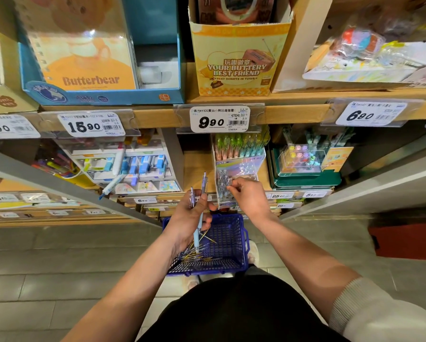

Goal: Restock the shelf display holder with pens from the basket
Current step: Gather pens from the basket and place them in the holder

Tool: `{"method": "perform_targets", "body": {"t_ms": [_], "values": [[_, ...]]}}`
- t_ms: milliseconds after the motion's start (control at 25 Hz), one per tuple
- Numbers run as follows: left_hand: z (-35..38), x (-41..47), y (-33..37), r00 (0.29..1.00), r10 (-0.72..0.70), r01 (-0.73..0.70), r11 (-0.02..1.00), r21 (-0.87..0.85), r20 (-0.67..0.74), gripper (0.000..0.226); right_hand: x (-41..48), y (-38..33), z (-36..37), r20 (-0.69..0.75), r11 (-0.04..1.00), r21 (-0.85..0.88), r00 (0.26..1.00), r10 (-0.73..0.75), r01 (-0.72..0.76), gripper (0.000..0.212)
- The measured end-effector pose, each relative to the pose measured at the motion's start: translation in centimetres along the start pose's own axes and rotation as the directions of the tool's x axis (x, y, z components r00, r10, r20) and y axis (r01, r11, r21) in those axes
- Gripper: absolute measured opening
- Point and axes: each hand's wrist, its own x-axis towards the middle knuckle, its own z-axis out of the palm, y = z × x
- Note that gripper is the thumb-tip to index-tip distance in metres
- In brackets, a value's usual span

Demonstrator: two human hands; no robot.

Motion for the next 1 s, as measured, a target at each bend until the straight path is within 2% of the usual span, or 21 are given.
{"method": "perform_targets", "body": {"t_ms": [240,360,480,520,600,720,880,920,1000], "values": [[0.2,0.2,0.0,0.995,-0.088,0.084,0.992,-0.097,-0.038,0.008,0.3,-0.3,0.7,0.041,0.995,-0.037,0.995,0.095,-0.093,0.011],[0.3,0.2,-0.2,0.999,-0.039,0.04,0.998,0.038,-0.019,0.009,-0.3,0.1,-0.1,0.024,0.974,0.1,0.979,0.202,-0.203,0.01],[0.5,0.2,-0.4,1.0,-0.015,0.014,0.996,0.086,0.019,0.009,-1.9,-0.6,-1.4,-0.002,0.947,0.259,0.981,0.196,-0.189,0.008],[0.6,0.3,-0.6,0.999,-0.022,0.019,0.995,0.096,0.03,0.01,-2.5,-1.1,-1.7,0.042,0.905,0.382,0.981,0.187,-0.189,0.004],[0.8,0.5,-1.0,0.997,-0.046,0.037,0.989,0.145,0.06,0.016,-3.4,-2.3,-2.2,0.179,0.781,0.582,0.973,0.147,-0.225,0.009],[0.9,0.8,-1.3,0.993,-0.08,0.059,0.975,0.214,0.091,0.02,-3.8,-3.2,-2.7,0.244,0.743,0.62,0.962,0.124,-0.253,0.006],[0.8,0.7,-1.1,0.976,-0.216,0.214,0.967,0.142,0.001,0.026,-3.6,-2.4,-4.0,0.162,0.53,0.807,0.96,0.228,-0.261,0.004],[0.8,0.7,-1.0,0.963,-0.267,0.269,0.957,0.107,-0.033,0.027,-3.5,-1.9,-4.4,0.121,0.501,0.829,0.954,0.275,-0.25,0.002],[0.4,0.6,-0.8,0.945,-0.309,0.321,0.939,0.121,-0.103,0.032,-3.2,-1.0,-4.7,0.06,0.521,0.818,0.937,0.344,-0.244,0.003]]}}
